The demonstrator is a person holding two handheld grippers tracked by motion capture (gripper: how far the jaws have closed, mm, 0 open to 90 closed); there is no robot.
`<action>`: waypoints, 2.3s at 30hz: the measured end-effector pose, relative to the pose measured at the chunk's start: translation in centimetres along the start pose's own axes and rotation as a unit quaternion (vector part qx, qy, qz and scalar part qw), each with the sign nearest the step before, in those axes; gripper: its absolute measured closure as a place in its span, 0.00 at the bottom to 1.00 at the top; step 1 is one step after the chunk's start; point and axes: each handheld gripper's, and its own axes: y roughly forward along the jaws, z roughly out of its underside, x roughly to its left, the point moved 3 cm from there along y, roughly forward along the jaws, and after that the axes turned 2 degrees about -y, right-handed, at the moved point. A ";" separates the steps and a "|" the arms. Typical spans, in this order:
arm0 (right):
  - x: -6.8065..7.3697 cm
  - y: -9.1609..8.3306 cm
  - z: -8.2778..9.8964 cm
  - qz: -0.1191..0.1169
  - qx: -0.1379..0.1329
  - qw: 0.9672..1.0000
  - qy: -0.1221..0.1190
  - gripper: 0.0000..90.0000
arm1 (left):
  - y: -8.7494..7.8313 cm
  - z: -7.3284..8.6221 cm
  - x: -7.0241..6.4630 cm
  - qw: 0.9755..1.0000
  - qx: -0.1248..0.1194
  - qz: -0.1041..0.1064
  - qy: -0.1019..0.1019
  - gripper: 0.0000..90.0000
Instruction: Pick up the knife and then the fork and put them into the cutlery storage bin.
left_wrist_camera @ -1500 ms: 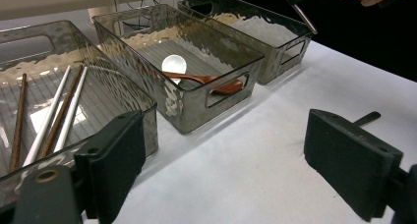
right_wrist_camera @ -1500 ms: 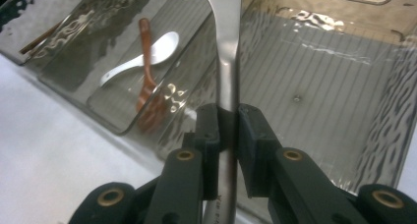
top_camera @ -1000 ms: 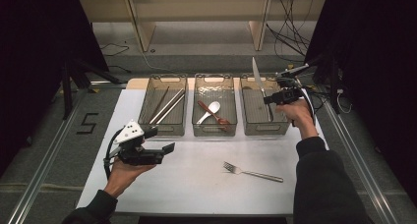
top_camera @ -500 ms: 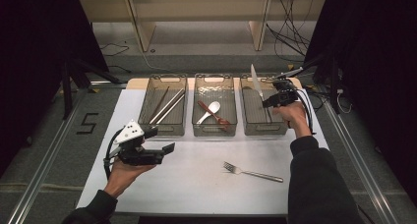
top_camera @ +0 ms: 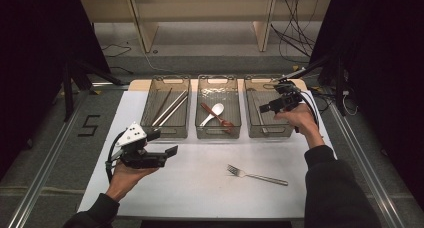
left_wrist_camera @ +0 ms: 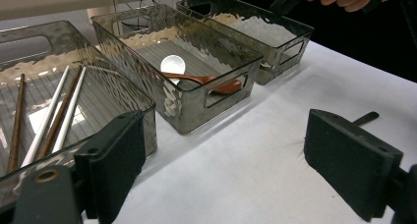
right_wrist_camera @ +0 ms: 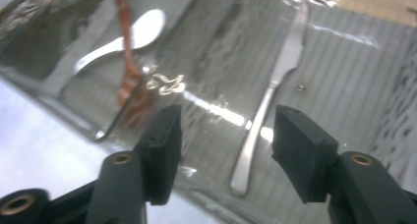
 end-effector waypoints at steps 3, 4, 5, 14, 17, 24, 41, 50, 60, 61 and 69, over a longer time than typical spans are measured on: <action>1.0 -0.9 0.4 -0.013 -0.008 1.000 -0.025 0.43 | 0.0 0.0 0.0 1.000 0.001 -0.001 0.000 0.17; 1.3 -1.2 0.6 -0.018 -0.011 0.999 -0.032 0.42 | 0.0 0.0 0.0 1.000 0.001 -0.001 0.000 0.17; 1.6 -1.5 0.8 -0.023 -0.015 0.999 -0.037 0.41 | 0.0 0.0 0.0 1.000 0.001 -0.001 0.000 0.17; 4.9 -3.6 3.1 -0.044 -0.029 0.994 -0.100 0.34 | 0.0 0.0 0.0 1.000 0.000 -0.001 0.000 0.17; 6.3 -3.6 4.2 -0.052 -0.021 0.990 -0.127 0.33 | 0.0 0.0 0.0 1.000 0.001 -0.002 0.000 0.17; 8.5 -2.8 7.0 -0.073 0.023 0.983 -0.169 0.32 | 0.0 0.0 0.1 1.000 -0.001 -0.002 -0.001 0.17; 9.7 -0.6 11.8 -0.052 0.123 0.968 -0.215 0.47 | -0.1 0.0 0.0 1.000 -0.002 0.001 0.002 0.17; 10.1 0.6 13.3 -0.048 0.160 0.959 -0.228 0.62 | -0.1 0.0 -0.1 1.000 -0.001 0.002 0.005 0.17; 10.4 1.5 14.2 -0.041 0.192 0.949 -0.246 0.72 | -0.1 0.0 -0.1 1.000 -0.001 0.003 0.006 0.17; 10.4 1.7 14.3 -0.040 0.196 0.948 -0.248 0.73 | -0.1 0.0 -0.1 1.000 -0.001 0.003 0.005 0.17; 10.4 2.4 14.6 -0.040 0.213 0.940 -0.265 0.81 | 0.0 0.0 -0.1 1.000 -0.001 0.003 0.005 0.17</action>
